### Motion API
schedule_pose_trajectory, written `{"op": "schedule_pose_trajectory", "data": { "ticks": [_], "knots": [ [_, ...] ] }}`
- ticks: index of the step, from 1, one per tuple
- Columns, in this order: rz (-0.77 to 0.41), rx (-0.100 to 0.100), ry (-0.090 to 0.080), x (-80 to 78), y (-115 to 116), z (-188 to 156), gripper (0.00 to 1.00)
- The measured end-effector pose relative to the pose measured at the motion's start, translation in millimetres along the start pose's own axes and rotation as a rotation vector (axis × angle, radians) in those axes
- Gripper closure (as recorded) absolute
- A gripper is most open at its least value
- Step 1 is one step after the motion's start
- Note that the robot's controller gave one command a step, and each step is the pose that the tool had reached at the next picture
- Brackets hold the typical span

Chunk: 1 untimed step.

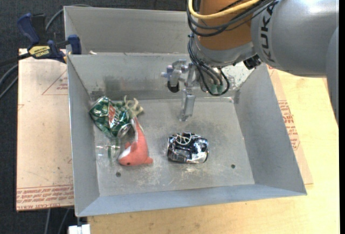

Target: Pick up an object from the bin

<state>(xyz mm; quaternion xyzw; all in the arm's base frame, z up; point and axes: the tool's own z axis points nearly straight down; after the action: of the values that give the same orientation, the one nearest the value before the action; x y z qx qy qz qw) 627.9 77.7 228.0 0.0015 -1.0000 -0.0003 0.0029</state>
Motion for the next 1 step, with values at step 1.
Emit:
{"op": "schedule_pose_trajectory", "data": {
  "ticks": [1],
  "knots": [
    [0.002, -0.001, -0.008, -1.3, -0.6, -5.3, 0.0]
  ]
}}
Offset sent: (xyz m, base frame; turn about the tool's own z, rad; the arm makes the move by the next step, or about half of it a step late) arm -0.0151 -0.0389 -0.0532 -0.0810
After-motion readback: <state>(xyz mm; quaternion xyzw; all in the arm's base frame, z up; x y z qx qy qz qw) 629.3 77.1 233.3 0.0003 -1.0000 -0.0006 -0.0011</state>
